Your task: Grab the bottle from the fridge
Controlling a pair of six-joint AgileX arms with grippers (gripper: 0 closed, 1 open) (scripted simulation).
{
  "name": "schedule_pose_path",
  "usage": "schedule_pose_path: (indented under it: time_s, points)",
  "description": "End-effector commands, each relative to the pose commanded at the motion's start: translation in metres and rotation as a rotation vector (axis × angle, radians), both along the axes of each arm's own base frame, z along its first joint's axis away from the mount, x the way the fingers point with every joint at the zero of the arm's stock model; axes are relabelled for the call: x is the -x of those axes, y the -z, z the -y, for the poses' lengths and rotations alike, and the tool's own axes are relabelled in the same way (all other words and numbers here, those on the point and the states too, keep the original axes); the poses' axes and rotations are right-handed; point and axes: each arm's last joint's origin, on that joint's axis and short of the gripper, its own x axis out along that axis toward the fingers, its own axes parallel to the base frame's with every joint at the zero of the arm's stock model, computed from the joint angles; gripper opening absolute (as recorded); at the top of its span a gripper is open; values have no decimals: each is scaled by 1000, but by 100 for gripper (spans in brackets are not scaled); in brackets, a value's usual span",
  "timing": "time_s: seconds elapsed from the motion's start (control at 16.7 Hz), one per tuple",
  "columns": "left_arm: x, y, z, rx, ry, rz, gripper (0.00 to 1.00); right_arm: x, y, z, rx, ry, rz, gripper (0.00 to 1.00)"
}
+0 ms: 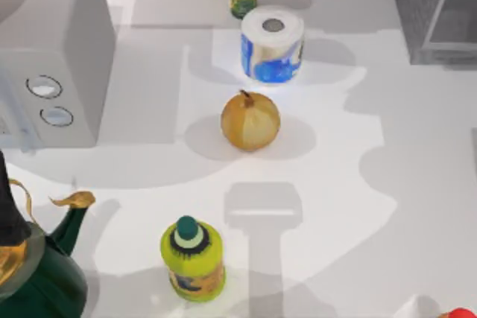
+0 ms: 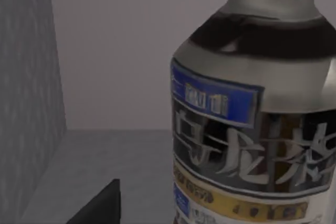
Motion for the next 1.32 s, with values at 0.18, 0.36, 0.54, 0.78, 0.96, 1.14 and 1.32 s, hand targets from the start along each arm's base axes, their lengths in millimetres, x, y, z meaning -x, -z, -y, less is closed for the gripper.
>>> schedule_pose_path:
  time_s: [0.18,0.36,0.54,0.78,0.96,1.14,1.32]
  points:
    - [0,0,0,0,0,0,100,-24,0,0,0,0,0,100]
    - [0,0,0,0,0,0,100,-43,0,-1,0,0,2,100]
    - [0,0,0,0,0,0,100,-46,0,-1,0,0,1,100]
    - [0,0,0,0,0,0,100,-46,0,-1,0,0,1,85]
    - [0,0,0,0,0,0,100,-46,0,-1,0,0,1,62]
    - [0,0,0,0,0,0,100,-46,0,-1,0,0,1,40]
    - [0,0,0,0,0,0,100,-46,0,-1,0,0,1,17]
